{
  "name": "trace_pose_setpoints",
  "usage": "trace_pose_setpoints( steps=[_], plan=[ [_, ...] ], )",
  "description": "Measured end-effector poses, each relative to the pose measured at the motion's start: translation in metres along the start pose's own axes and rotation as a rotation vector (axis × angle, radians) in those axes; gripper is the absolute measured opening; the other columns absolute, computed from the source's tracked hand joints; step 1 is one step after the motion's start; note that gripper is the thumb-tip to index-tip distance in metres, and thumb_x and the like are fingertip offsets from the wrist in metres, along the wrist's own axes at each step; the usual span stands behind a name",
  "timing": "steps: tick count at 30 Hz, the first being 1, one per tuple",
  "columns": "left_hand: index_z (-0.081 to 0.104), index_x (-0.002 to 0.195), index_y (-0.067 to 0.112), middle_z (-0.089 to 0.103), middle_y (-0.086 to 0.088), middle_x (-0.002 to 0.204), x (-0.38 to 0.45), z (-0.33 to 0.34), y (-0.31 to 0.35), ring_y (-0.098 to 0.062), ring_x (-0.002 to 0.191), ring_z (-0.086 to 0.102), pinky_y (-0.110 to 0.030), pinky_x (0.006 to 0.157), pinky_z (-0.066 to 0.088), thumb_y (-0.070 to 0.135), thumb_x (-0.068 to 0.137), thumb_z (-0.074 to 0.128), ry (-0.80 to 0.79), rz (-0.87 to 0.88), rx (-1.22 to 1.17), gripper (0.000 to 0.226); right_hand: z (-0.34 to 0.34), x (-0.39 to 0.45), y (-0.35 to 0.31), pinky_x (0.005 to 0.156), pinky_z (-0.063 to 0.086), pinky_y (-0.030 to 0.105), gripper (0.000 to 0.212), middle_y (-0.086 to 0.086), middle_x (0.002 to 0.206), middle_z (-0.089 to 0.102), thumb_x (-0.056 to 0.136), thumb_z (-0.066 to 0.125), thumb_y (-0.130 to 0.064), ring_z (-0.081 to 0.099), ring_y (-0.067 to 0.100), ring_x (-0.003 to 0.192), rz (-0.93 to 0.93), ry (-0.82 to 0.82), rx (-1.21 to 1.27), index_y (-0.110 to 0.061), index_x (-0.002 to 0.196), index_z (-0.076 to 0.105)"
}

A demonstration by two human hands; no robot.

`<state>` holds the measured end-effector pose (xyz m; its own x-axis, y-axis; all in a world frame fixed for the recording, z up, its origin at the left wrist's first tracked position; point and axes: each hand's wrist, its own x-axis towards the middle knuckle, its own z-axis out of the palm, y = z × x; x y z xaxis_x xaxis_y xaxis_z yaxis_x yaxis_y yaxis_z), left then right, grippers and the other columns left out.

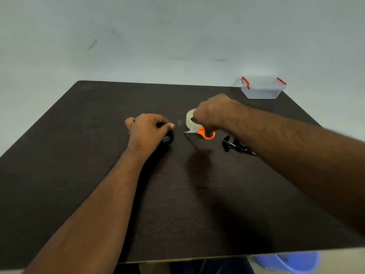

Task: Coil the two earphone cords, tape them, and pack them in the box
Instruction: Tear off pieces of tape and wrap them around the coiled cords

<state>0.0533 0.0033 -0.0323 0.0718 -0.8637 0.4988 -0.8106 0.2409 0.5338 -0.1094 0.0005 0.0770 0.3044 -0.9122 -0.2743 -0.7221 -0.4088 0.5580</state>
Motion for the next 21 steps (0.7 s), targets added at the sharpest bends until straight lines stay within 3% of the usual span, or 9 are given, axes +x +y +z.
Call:
trace_pose_setpoints(
  steps=[4,8,11,13,16,18,20,21],
  plan=[
    [0.071,0.073,0.034,0.061,0.025,0.067,-0.003,0.001,0.005,0.001,0.084,0.061,-0.037,0.091,0.027,0.04,0.083,0.069,0.035,-0.036,-0.128,0.011,0.035,-0.036,-0.021,0.065,0.038,0.031,0.014,0.001,0.09,0.055,0.088,0.059,-0.026,0.051,0.024,0.08,0.224,0.17,0.35,-0.02,0.1,0.057],
    [0.07,0.071,0.033,0.063,0.024,0.068,-0.004,0.0,0.008,0.0,0.082,0.062,-0.04,0.094,0.031,0.041,0.082,0.069,0.062,-0.077,-0.209,0.013,0.071,-0.059,-0.045,0.063,0.034,0.031,0.014,0.004,0.097,0.062,0.093,0.051,-0.035,0.06,0.03,0.086,0.348,0.299,0.618,-0.021,0.091,0.049],
    [0.071,0.072,0.032,0.065,0.021,0.07,-0.005,0.0,0.01,-0.002,0.082,0.063,-0.043,0.094,0.034,0.041,0.081,0.07,0.064,-0.076,-0.213,0.013,0.079,-0.064,-0.06,0.063,0.035,0.031,0.018,0.003,0.106,0.062,0.096,0.046,-0.036,0.06,0.028,0.096,0.329,0.229,0.615,-0.02,0.098,0.053],
    [0.072,0.072,0.032,0.066,0.021,0.071,-0.005,0.0,0.009,-0.001,0.081,0.064,-0.046,0.095,0.037,0.042,0.08,0.07,0.057,-0.072,-0.233,0.013,0.078,-0.065,-0.062,0.067,0.04,0.033,0.026,0.006,0.124,0.058,0.1,0.043,-0.032,0.057,0.027,0.105,0.265,0.153,0.569,-0.016,0.115,0.055],
    [0.072,0.074,0.033,0.068,0.023,0.071,-0.003,0.001,0.008,0.002,0.077,0.065,-0.048,0.09,0.046,0.049,0.076,0.068,0.025,-0.073,-0.301,0.016,0.078,-0.063,-0.054,0.083,0.049,0.043,0.032,0.006,0.152,0.032,0.099,0.043,-0.024,0.051,0.031,0.115,0.092,-0.055,0.479,-0.015,0.13,0.049],
    [0.073,0.077,0.035,0.069,0.024,0.073,-0.003,0.003,0.007,0.003,0.076,0.065,-0.047,0.087,0.05,0.052,0.073,0.067,0.005,-0.074,-0.355,0.019,0.073,-0.059,-0.046,0.081,0.049,0.042,0.024,0.011,0.143,0.04,0.098,0.044,-0.022,0.055,0.028,0.1,0.027,-0.126,0.438,-0.014,0.119,0.053],
    [0.074,0.078,0.032,0.07,0.021,0.074,-0.003,0.004,0.007,0.001,0.075,0.066,-0.046,0.084,0.053,0.048,0.075,0.071,-0.007,-0.051,-0.394,0.017,0.067,-0.058,-0.04,0.069,0.044,0.036,0.014,0.01,0.111,0.056,0.097,0.046,-0.028,0.051,0.022,0.081,0.067,-0.057,0.488,-0.014,0.096,0.051],
    [0.075,0.079,0.029,0.071,0.017,0.075,-0.003,0.004,0.008,-0.001,0.074,0.067,-0.044,0.081,0.054,0.043,0.076,0.074,-0.013,-0.028,-0.412,0.014,0.066,-0.056,-0.036,0.067,0.043,0.035,0.021,0.006,0.098,0.058,0.096,0.048,-0.034,0.052,0.022,0.078,0.119,0.024,0.535,-0.015,0.089,0.05]
  ],
)
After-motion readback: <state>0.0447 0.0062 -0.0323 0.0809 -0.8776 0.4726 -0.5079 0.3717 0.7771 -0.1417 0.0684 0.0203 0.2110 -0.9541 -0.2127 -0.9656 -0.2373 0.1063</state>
